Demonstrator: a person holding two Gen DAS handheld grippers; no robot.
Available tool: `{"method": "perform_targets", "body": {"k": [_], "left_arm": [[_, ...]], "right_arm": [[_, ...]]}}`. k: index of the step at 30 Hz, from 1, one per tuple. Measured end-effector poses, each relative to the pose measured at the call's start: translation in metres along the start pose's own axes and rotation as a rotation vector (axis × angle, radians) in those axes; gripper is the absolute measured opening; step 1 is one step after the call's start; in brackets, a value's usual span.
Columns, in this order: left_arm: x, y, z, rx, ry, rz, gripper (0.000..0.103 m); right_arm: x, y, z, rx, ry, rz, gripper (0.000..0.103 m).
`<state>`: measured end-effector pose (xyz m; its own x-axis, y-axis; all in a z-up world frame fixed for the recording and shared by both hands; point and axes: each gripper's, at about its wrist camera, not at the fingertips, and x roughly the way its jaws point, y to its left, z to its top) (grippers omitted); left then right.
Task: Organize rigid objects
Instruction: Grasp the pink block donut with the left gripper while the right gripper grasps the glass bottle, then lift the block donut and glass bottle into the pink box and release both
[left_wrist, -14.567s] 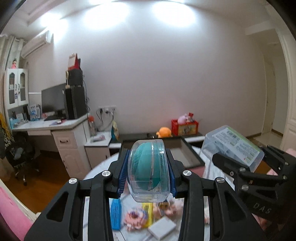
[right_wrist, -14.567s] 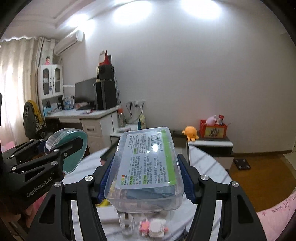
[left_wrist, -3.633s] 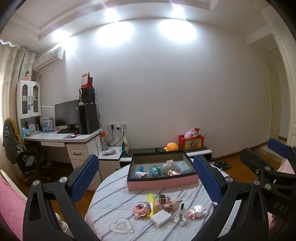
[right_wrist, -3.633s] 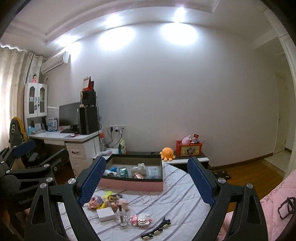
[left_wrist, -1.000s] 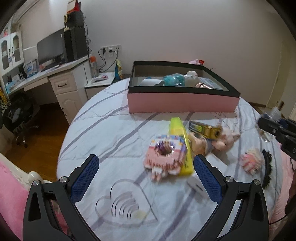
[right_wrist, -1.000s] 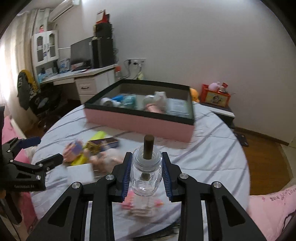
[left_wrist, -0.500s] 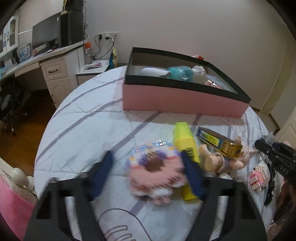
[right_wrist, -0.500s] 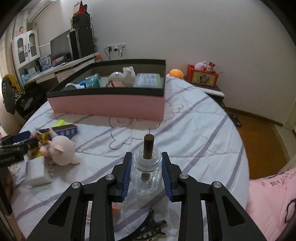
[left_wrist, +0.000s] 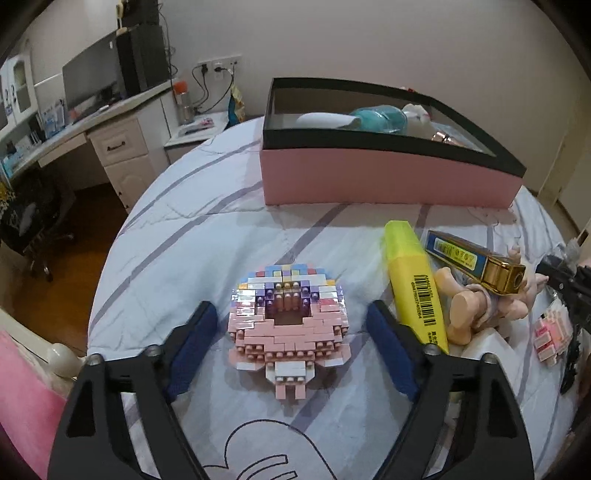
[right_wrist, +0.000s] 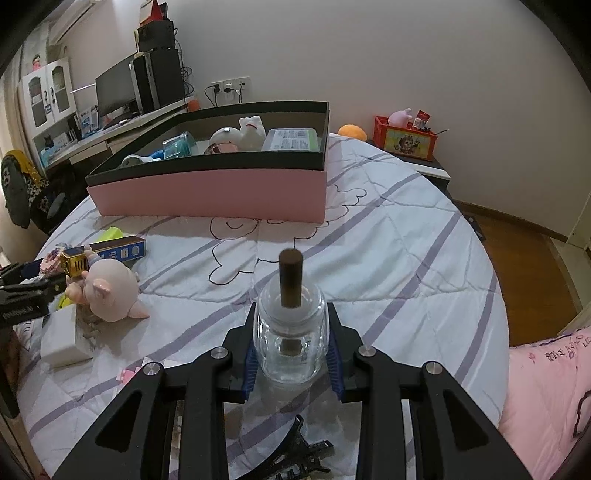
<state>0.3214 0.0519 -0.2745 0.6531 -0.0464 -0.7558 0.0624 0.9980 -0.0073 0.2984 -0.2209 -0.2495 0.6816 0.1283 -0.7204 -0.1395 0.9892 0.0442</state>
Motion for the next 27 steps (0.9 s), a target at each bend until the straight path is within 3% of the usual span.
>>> {"method": "perform_targets", "body": {"k": [1, 3, 9, 14, 17, 19, 21, 27], "left_arm": [[-0.002, 0.003, -0.001, -0.013, -0.009, 0.003, 0.061], [-0.005, 0.008, -0.002, -0.037, -0.027, 0.001, 0.052], [-0.013, 0.003, -0.005, -0.009, -0.067, 0.032, 0.052], [-0.034, 0.007, -0.004, -0.077, -0.126, 0.075, 0.052], [-0.052, 0.003, -0.001, -0.082, -0.167, 0.059, 0.052], [-0.069, -0.004, 0.0, -0.06, -0.213, 0.03, 0.052], [-0.095, -0.016, 0.0, -0.019, -0.307, 0.025, 0.052], [-0.153, -0.044, 0.01, 0.035, -0.443, 0.021, 0.052]], "right_arm": [[-0.001, -0.001, -0.001, 0.005, -0.005, -0.001, 0.031], [-0.003, -0.002, -0.003, 0.009, -0.005, -0.002, 0.031], [-0.006, 0.0, -0.003, 0.005, -0.006, 0.003, 0.03], [-0.022, 0.004, -0.001, 0.009, -0.065, 0.003, 0.03], [-0.04, 0.009, 0.004, 0.012, -0.115, -0.022, 0.03], [-0.053, 0.015, 0.008, 0.015, -0.155, -0.011, 0.03], [-0.066, 0.021, 0.012, 0.013, -0.193, -0.006, 0.03], [-0.112, 0.046, 0.023, -0.005, -0.313, 0.043, 0.031]]}}
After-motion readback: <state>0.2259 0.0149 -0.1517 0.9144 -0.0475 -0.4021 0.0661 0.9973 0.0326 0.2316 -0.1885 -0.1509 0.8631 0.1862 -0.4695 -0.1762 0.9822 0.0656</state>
